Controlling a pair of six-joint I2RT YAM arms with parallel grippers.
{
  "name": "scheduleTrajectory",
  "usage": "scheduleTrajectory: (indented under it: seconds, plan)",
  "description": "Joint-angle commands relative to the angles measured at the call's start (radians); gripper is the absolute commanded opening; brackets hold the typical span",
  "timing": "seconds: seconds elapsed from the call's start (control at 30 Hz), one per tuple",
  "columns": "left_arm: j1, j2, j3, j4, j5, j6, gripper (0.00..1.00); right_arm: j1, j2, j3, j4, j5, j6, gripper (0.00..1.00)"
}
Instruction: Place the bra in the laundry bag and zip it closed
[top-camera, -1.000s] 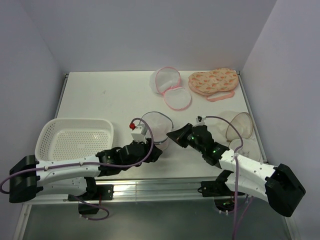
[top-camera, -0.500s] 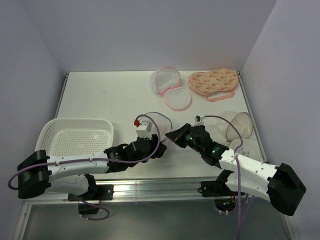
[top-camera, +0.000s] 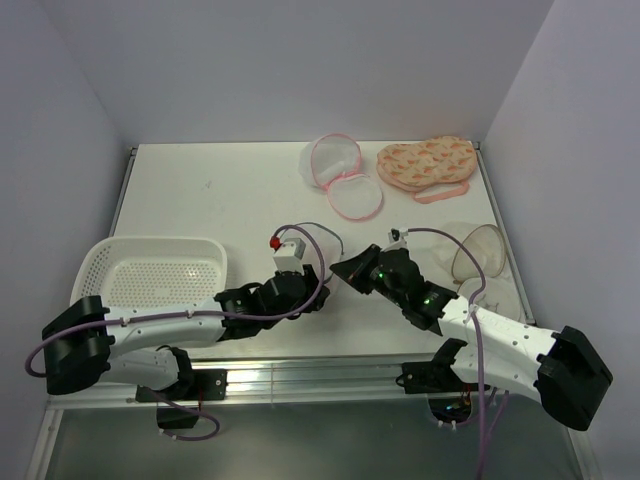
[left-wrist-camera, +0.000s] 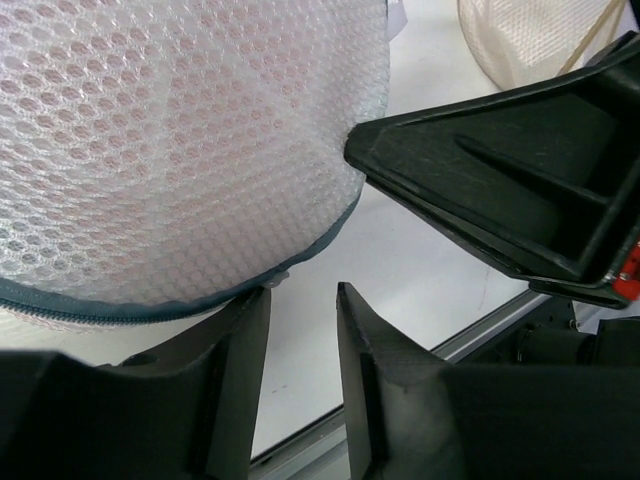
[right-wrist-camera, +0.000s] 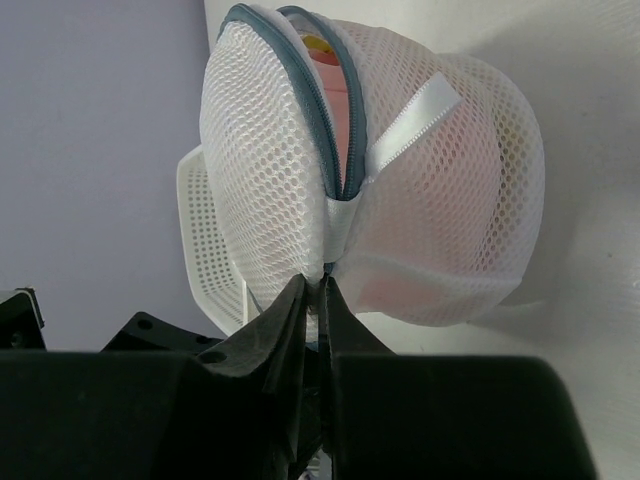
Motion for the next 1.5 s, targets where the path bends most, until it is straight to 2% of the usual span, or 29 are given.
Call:
scheduleTrajectory:
  seconds: [0.0, 0.4, 0.6, 0.8, 1.2, 1.47]
  plan:
    - [0.011, 0.010, 0.049, 0.009, -0.011, -0.005, 0.38, 0.017, -0.009, 0.056, 0.005, 0.017, -0.015, 0.00]
    - [0.022, 0.007, 0.041, -0.008, -0.029, -0.012, 0.25, 0.029, 0.005, 0.053, 0.009, 0.027, -0.013, 0.00]
    - [0.022, -0.046, 0.010, -0.020, -0.034, -0.026, 0.08, 0.027, 0.008, 0.048, 0.005, 0.041, -0.013, 0.00]
    - [0.020, -0.135, -0.042, -0.066, -0.041, -0.050, 0.00, 0.029, 0.015, 0.053, -0.001, 0.054, -0.018, 0.00]
    - [0.019, -0.266, -0.132, -0.091, -0.027, -0.063, 0.00, 0.027, 0.038, 0.054, 0.002, 0.061, -0.018, 0.00]
    - [0.040, -0.313, -0.160, -0.178, -0.084, -0.081, 0.00, 0.027, 0.020, 0.060, -0.035, 0.070, -0.043, 0.00]
